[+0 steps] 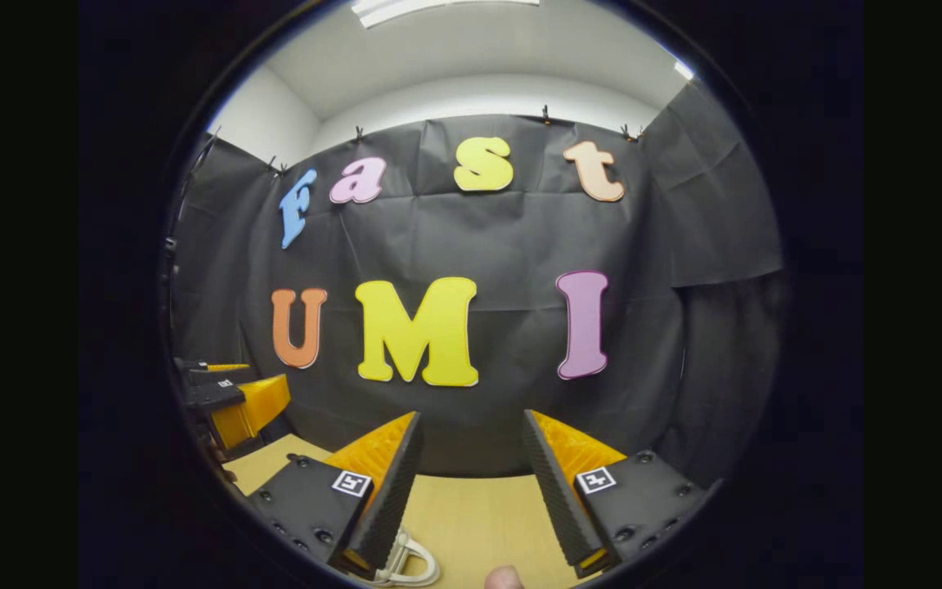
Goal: First open the suitcase, pack the skin care products into it, and then close the suitcase.
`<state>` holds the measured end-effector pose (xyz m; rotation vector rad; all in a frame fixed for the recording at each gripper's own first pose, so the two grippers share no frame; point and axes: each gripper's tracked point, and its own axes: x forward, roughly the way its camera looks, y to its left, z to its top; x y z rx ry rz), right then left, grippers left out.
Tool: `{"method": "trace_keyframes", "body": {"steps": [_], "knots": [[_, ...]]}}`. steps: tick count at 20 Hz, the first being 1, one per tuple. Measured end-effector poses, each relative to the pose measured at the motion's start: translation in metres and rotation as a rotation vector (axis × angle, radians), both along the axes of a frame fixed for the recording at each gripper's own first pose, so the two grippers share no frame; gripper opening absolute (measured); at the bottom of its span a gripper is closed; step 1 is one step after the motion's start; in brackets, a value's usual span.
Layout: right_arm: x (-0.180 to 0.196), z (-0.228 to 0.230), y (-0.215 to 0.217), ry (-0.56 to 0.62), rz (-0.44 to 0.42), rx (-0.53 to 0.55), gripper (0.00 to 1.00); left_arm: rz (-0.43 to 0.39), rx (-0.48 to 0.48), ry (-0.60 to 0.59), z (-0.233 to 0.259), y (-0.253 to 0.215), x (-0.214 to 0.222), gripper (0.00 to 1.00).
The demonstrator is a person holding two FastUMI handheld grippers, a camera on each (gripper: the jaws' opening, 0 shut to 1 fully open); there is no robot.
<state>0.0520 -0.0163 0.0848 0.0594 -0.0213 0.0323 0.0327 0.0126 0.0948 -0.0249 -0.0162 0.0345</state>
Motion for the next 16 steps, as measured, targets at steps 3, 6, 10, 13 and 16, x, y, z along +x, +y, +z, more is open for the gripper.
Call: {"method": "trace_keyframes", "body": {"steps": [3,6,10,13,16], "knots": [[-0.0005,-0.0007,0.0033,0.012,-0.006,0.011,0.76,0.008,-0.011,-0.006,0.0008,0.0044,-0.0036,0.95],[-0.0026,0.0022,0.0014,0.005,-0.029,0.015,0.78,0.013,-0.005,-0.013,0.0034,0.0073,-0.0053,0.95],[-0.0042,0.0063,0.0044,-0.009,-0.035,0.022,0.78,0.000,0.001,-0.009,0.0019,0.0068,-0.0061,0.95],[-0.0057,0.0064,0.0031,-0.008,-0.045,0.016,0.79,-0.011,-0.006,0.002,-0.0003,0.0068,-0.0062,0.95],[-0.0083,0.0078,0.0078,-0.015,-0.029,0.041,0.78,-0.015,-0.004,0.009,-0.0009,0.0054,-0.0064,0.95]]}}
